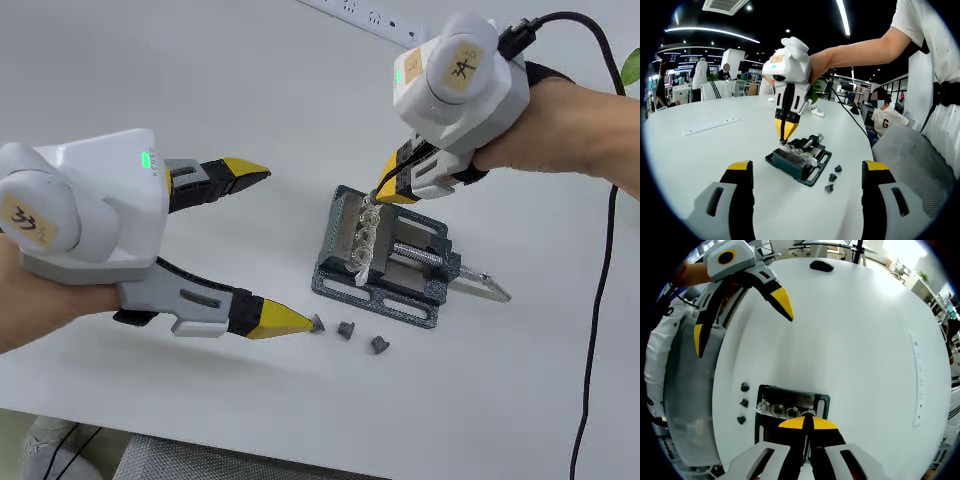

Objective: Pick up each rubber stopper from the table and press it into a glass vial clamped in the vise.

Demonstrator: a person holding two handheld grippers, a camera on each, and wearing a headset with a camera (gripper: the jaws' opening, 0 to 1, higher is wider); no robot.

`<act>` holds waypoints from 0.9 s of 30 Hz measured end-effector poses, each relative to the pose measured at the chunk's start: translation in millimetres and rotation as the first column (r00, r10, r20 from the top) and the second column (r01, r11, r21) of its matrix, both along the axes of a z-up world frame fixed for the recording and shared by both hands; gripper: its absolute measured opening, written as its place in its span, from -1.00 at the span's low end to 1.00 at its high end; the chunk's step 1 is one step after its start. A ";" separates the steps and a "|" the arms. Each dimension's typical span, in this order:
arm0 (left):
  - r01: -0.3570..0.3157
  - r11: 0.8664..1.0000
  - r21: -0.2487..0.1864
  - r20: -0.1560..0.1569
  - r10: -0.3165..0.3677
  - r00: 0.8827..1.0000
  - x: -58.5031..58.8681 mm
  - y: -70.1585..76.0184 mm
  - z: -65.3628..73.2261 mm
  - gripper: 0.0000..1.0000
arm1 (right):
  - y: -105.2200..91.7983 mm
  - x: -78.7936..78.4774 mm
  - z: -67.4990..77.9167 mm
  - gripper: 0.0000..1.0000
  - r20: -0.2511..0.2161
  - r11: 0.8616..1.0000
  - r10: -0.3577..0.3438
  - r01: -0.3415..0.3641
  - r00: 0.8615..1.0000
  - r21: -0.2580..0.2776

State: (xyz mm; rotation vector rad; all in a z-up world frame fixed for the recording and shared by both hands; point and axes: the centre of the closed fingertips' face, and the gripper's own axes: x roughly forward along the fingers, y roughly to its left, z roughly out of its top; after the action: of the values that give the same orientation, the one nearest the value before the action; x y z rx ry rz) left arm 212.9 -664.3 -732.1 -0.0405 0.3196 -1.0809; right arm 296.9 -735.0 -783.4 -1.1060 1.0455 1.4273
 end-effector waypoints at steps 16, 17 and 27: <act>0.003 1.000 0.004 0.001 -0.003 1.000 0.6 -1.4 1.2 0.76 | 2.3 0.0 -0.3 -1.00 0.040 0.996 -0.041 0.038 0.998 0.075; 0.002 1.000 0.002 0.003 -0.002 1.000 1.0 -1.5 1.9 0.76 | 3.1 0.9 -0.6 -1.00 0.039 0.997 -0.038 0.035 0.999 0.074; -0.003 1.000 -0.004 0.005 0.003 1.000 2.7 -1.4 3.6 0.75 | 3.6 0.3 -1.4 -1.00 0.056 0.999 0.006 -0.008 0.998 0.043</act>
State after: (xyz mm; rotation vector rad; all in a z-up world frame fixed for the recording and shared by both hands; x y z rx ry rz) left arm 215.6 -665.7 -728.5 -0.0418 0.3128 -1.0787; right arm 297.2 -731.4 -784.8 -1.1129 0.9675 1.4107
